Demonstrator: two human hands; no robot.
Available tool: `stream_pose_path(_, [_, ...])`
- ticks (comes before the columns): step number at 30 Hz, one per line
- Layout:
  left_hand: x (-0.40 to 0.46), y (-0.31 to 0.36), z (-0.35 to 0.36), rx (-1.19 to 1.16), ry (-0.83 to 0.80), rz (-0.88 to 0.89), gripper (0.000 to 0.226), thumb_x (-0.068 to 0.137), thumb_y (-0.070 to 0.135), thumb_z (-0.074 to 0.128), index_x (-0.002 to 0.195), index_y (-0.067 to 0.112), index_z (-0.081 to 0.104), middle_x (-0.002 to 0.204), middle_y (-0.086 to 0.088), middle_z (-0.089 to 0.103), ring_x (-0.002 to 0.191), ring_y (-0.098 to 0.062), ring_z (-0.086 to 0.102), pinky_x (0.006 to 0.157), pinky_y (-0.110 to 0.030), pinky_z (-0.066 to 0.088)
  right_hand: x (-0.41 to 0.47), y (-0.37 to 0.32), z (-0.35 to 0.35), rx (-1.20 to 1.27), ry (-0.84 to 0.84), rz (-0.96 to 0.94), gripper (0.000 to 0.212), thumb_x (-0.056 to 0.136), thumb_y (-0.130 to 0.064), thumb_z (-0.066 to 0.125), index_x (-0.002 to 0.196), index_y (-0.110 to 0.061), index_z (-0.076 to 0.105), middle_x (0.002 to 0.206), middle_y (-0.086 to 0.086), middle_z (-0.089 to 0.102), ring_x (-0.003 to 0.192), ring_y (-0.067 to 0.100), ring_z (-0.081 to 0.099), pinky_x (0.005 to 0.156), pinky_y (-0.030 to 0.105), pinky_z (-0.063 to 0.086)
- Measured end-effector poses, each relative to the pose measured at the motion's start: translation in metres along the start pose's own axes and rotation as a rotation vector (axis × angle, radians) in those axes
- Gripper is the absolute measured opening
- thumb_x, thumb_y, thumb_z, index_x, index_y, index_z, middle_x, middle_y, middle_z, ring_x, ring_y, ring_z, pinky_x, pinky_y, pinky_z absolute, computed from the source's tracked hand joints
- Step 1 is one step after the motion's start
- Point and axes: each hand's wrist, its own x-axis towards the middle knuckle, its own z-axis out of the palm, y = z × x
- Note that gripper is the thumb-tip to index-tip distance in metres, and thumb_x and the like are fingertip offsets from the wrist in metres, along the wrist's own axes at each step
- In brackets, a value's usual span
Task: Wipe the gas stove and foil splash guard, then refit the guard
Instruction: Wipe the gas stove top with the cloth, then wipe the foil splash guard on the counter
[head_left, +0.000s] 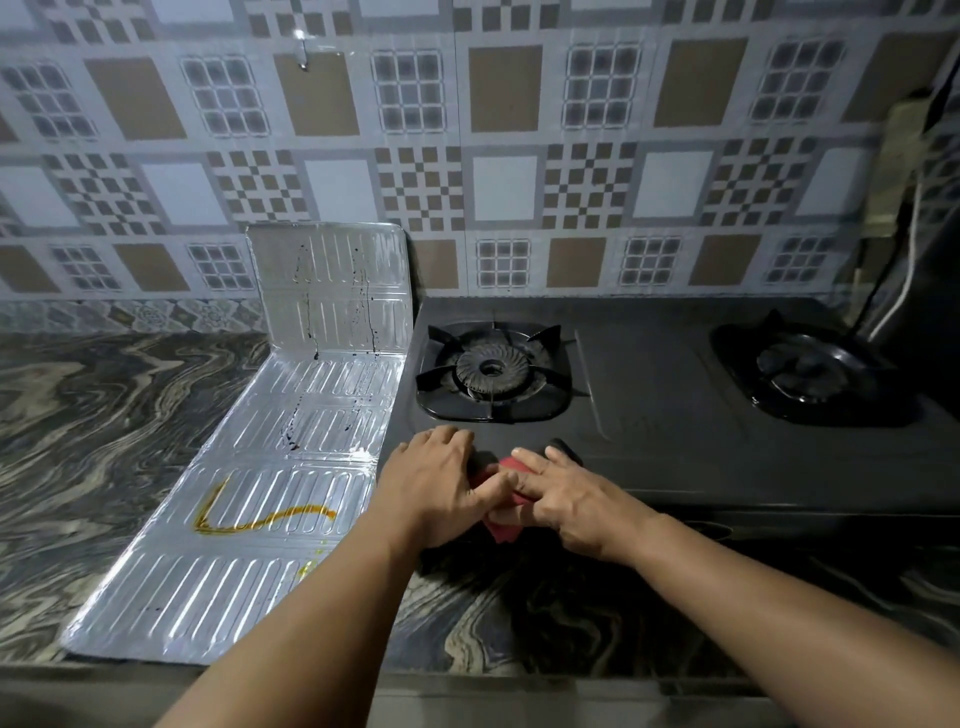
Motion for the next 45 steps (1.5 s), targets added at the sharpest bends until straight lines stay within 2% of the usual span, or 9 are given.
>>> stream_pose_path(4, [0.005,0.018,-0.001,0.015,-0.018,0.000,0.093,0.073,0.084,0.019,0.128,0.017,0.052,0.136,-0.004,0.054,0.127,-0.027,0.049,0.102,-0.043,0.042,-0.026,0.015,-0.006,0.055,-0.025,0.037,0.066,0.092,0.003,0.044,0.145,-0.035,0.041,0.163,-0.007,0.008,0.151,0.025,0.001,0.119,0.044,0.001])
stream_pose_path(9, [0.007,0.025,-0.005,0.002,-0.002,-0.016,0.095,0.072,0.086,0.020,0.129,0.017,0.052,0.134,-0.004,0.055,0.126,-0.027,0.049,0.101,-0.044,0.044,-0.047,0.033,-0.018,0.106,0.066,0.100,0.063,0.077,-0.004,0.066,0.131,-0.036,0.058,0.152,-0.005,0.042,0.127,0.022,0.047,0.095,0.039,0.048])
stream_pose_path(15, [0.002,0.011,-0.014,-0.154,0.019,-0.141,0.085,0.077,0.086,0.023,0.115,0.017,0.056,0.119,-0.010,0.063,0.114,-0.030,0.057,0.093,-0.044,0.047,-0.011,0.029,-0.058,0.477,0.295,0.244,0.072,0.070,0.010,0.052,0.125,-0.034,0.064,0.136,-0.007,0.058,0.124,0.012,0.054,0.108,0.031,0.042])
stream_pose_path(20, [-0.006,-0.014,-0.040,-0.791,0.080,-0.433,0.087,0.071,0.087,0.035,0.111,0.018,0.067,0.105,-0.008,0.072,0.098,-0.025,0.067,0.090,-0.040,0.051,0.038,-0.006,-0.079,0.686,0.396,0.245,0.060,0.081,0.005,0.053,0.130,-0.029,0.061,0.129,-0.010,0.063,0.120,0.004,0.054,0.107,0.016,0.035])
stream_pose_path(23, [-0.009,-0.030,-0.057,-1.081,0.137,-0.521,0.055,0.082,0.063,0.055,0.098,0.012,0.068,0.090,-0.011,0.073,0.068,-0.020,0.068,0.065,-0.030,0.050,0.068,-0.033,-0.082,0.719,0.410,0.196,0.056,0.083,0.000,0.054,0.129,-0.032,0.059,0.120,-0.011,0.066,0.111,0.006,0.058,0.101,0.021,0.042])
stream_pose_path(27, [-0.013,-0.066,-0.067,-1.246,0.267,-0.605,0.010,0.087,0.006,0.059,0.096,0.006,0.065,0.085,-0.016,0.066,0.068,-0.024,0.063,0.063,-0.033,0.053,0.110,-0.075,-0.074,0.796,0.490,0.180,0.048,0.084,-0.011,0.062,0.127,-0.033,0.058,0.118,-0.006,0.068,0.108,0.015,0.062,0.098,0.029,0.046])
stream_pose_path(38, [-0.072,-0.210,-0.045,-1.059,0.255,-0.625,0.022,0.090,0.032,0.062,0.080,0.014,0.067,0.074,-0.006,0.065,0.060,-0.016,0.057,0.051,-0.021,0.044,0.236,-0.167,-0.001,0.918,0.398,0.278,0.043,0.090,-0.016,0.053,0.127,-0.038,0.056,0.100,-0.004,0.069,0.085,0.018,0.064,0.078,0.034,0.054])
stream_pose_path(41, [-0.096,-0.259,-0.017,-0.810,0.185,-0.598,0.045,0.083,0.048,0.060,0.090,0.004,0.067,0.082,-0.004,0.065,0.073,-0.019,0.057,0.075,-0.035,0.051,0.266,-0.178,0.030,0.965,0.362,0.353,0.035,0.094,-0.016,0.051,0.119,-0.039,0.061,0.082,-0.016,0.065,0.071,0.014,0.063,0.061,0.024,0.048])
stream_pose_path(45, [-0.125,-0.326,0.024,-0.390,-0.055,-0.595,0.046,0.091,0.036,0.059,0.128,0.008,0.058,0.132,-0.013,0.059,0.121,-0.029,0.055,0.100,-0.034,0.042,0.304,-0.184,0.061,0.886,0.282,0.393,0.039,0.094,-0.014,0.048,0.124,-0.037,0.058,0.091,-0.015,0.069,0.069,0.008,0.057,0.055,0.022,0.039])
